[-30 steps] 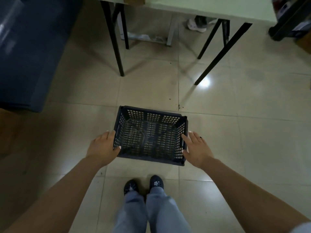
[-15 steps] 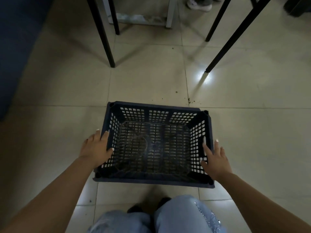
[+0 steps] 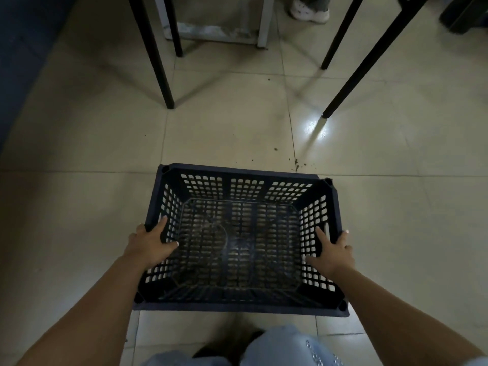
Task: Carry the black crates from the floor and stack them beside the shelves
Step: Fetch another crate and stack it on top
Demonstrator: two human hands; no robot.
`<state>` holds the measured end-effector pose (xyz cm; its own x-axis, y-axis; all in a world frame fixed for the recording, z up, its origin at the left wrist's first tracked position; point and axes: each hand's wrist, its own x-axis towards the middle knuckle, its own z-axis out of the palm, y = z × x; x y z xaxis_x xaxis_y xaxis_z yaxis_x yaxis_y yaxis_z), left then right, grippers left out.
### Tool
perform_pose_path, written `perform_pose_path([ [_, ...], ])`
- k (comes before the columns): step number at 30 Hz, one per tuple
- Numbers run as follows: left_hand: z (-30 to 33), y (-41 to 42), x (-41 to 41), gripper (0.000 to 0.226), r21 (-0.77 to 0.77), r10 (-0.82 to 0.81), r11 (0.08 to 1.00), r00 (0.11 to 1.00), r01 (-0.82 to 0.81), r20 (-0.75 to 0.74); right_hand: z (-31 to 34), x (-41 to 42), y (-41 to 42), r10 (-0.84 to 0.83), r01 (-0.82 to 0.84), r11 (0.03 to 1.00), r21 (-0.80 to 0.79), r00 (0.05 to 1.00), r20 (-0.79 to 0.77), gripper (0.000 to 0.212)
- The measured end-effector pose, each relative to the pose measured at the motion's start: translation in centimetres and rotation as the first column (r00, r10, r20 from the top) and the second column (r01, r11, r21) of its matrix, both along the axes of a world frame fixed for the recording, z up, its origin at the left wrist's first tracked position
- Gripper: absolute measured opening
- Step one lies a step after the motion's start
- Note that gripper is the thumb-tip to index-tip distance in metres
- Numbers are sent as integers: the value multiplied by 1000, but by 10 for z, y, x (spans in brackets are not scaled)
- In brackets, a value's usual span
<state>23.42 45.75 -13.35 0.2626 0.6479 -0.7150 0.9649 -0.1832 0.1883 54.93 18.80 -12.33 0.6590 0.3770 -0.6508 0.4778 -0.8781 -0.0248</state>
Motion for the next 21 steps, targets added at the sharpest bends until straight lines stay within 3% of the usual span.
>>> perform_pose_path([
  [8, 50, 0, -15, 82, -36, 145, 989, 989, -144, 28, 53, 13, 10, 4, -4, 999, 40, 1000, 8, 81],
  [13, 146, -24, -51, 95, -36, 213, 977, 976, -212, 39, 154, 1, 9, 107, -107, 992, 62, 994, 3, 74],
  [21, 316, -84, -119, 80, 117, 256, 955, 958, -271, 131, 317, -31, 6, 243, -250, 956, 153, 968, 67, 70],
])
